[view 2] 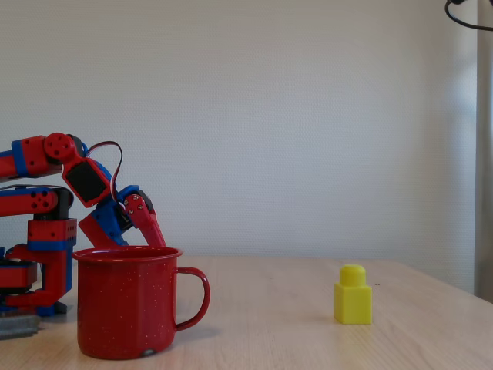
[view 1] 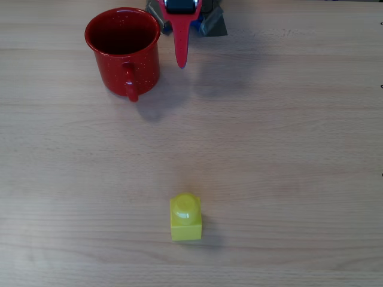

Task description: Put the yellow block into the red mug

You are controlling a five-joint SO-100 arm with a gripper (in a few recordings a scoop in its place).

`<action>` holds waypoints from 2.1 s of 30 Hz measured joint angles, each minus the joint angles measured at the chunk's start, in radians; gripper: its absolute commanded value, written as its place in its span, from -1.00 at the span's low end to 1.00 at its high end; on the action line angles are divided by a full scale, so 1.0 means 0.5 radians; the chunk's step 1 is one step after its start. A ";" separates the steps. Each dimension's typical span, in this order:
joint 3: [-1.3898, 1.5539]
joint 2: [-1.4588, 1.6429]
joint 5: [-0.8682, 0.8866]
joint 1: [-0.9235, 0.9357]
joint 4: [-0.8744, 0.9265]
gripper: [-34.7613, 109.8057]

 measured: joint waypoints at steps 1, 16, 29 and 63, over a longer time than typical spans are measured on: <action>0.000 0.000 0.000 0.000 0.000 -0.52; 0.000 0.000 0.000 0.000 0.000 -0.52; -0.012 -0.114 -0.064 -0.040 -0.012 -0.52; -2.786 -2.819 0.138 -0.064 0.552 -0.52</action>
